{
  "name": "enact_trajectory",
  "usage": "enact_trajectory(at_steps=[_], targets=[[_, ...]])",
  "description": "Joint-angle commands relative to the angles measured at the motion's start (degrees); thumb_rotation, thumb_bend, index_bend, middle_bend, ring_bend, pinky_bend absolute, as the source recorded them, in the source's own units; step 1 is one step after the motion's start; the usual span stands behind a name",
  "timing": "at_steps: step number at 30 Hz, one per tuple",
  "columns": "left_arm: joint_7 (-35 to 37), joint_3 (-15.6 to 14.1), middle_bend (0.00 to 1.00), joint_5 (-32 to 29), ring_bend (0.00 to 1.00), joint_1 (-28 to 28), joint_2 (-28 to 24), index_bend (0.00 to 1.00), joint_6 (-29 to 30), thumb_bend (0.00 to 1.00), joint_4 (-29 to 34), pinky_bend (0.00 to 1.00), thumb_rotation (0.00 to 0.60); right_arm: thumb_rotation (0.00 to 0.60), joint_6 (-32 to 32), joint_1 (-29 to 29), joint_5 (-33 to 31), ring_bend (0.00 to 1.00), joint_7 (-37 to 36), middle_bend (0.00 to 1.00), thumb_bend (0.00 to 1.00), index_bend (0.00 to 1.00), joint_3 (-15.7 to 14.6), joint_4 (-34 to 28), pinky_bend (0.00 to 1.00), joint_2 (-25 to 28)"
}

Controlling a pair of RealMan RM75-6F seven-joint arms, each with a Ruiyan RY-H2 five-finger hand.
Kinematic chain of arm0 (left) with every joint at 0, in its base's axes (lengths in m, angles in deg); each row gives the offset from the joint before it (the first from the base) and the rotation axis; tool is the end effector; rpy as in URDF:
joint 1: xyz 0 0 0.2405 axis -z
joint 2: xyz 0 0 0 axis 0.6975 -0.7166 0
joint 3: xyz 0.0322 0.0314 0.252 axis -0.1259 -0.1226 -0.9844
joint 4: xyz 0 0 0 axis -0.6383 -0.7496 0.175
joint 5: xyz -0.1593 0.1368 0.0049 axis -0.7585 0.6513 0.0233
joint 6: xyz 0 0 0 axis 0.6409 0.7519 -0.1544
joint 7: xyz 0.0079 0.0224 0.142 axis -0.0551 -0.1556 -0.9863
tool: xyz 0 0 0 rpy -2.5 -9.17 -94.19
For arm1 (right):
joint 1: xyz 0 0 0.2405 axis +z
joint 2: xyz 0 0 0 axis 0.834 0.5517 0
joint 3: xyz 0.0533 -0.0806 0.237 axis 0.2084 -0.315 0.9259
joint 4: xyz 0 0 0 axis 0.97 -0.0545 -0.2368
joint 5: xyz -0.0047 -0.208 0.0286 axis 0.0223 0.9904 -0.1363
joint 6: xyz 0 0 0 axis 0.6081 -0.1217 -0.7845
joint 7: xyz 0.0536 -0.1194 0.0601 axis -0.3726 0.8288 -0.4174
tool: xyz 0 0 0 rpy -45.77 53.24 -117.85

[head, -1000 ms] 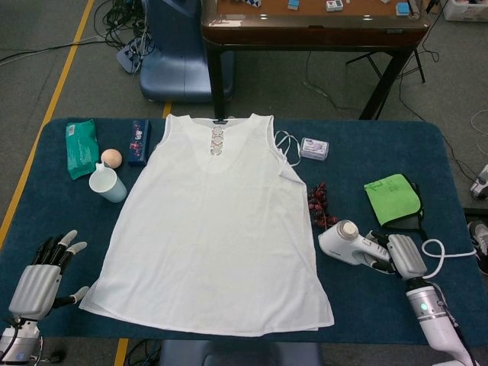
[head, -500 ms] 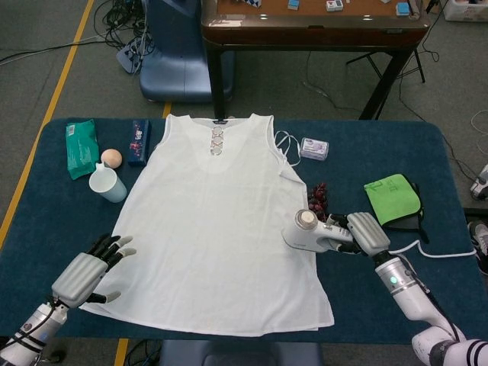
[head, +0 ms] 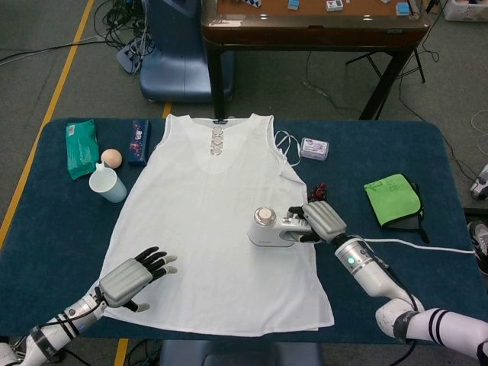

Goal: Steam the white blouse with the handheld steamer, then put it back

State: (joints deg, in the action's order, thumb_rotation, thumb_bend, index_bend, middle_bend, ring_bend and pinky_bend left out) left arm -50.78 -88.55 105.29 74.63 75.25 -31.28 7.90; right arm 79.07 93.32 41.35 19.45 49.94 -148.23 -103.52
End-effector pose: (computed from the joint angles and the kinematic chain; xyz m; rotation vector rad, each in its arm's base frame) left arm -0.2081 0.2305 0.0522 -2.3095 -0.8880 -0.8571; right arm -0.1782 -0.3376 0.0165 1.8450 -1.2672 1.1248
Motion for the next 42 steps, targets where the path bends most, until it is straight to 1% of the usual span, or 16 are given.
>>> enact_trajectory(at_steps=[1, 6, 11, 21, 25, 30, 42], targets=[[0.0, -0.2, 0.08, -0.5, 0.06, 1.8, 1.8, 0.15, -2.0, 0.13, -0.9, 0.00, 0.600, 0.600, -0.7, 1.7, 0.3, 0.92, 2.4, 0.90, 0.68, 0.79, -0.3, 1.8, 0.81, -2.4], [0.0, -0.6, 0.08, -1.1, 0.06, 3.5, 3.7, 0.15, -3.6, 0.13, -1.9, 0.00, 0.600, 0.600, -1.5, 4.1, 1.1, 0.92, 4.2, 0.90, 0.68, 0.79, -0.8, 5.2, 0.81, -6.4], [-0.2, -1.4, 0.08, -1.9, 0.06, 4.5, 4.6, 0.15, -4.4, 0.13, -2.3, 0.00, 0.600, 0.600, -0.7, 6.2, 3.5, 0.92, 4.5, 0.90, 0.68, 0.79, -1.6, 9.7, 0.81, -10.6], [-0.3, -3.0, 0.08, -3.3, 0.06, 5.2, 4.8, 0.15, -4.7, 0.13, -2.7, 0.00, 0.600, 0.600, 4.1, 8.7, 9.9, 0.92, -0.2, 0.90, 0.68, 0.79, -4.2, 20.3, 0.81, -17.9], [-0.6, -3.7, 0.08, -3.8, 0.06, 5.4, 4.9, 0.15, -4.9, 0.13, -3.0, 0.00, 0.600, 0.600, 6.3, 9.4, 12.5, 0.92, -2.3, 0.90, 0.68, 0.79, -5.7, 24.4, 0.81, -20.4], [-0.6, -4.3, 0.08, -4.1, 0.06, 5.7, 5.1, 0.15, -4.7, 0.13, -3.1, 0.00, 0.600, 0.600, 8.5, 9.9, 14.3, 0.92, -4.5, 0.90, 0.68, 0.79, -7.2, 29.1, 0.81, -23.2], [-0.6, -5.5, 0.08, -4.7, 0.06, 6.2, 4.9, 0.15, -4.7, 0.13, -2.8, 0.00, 0.600, 0.600, 12.9, 10.7, 17.6, 0.92, -9.0, 0.90, 0.68, 0.79, -10.1, 36.2, 0.81, -28.2]])
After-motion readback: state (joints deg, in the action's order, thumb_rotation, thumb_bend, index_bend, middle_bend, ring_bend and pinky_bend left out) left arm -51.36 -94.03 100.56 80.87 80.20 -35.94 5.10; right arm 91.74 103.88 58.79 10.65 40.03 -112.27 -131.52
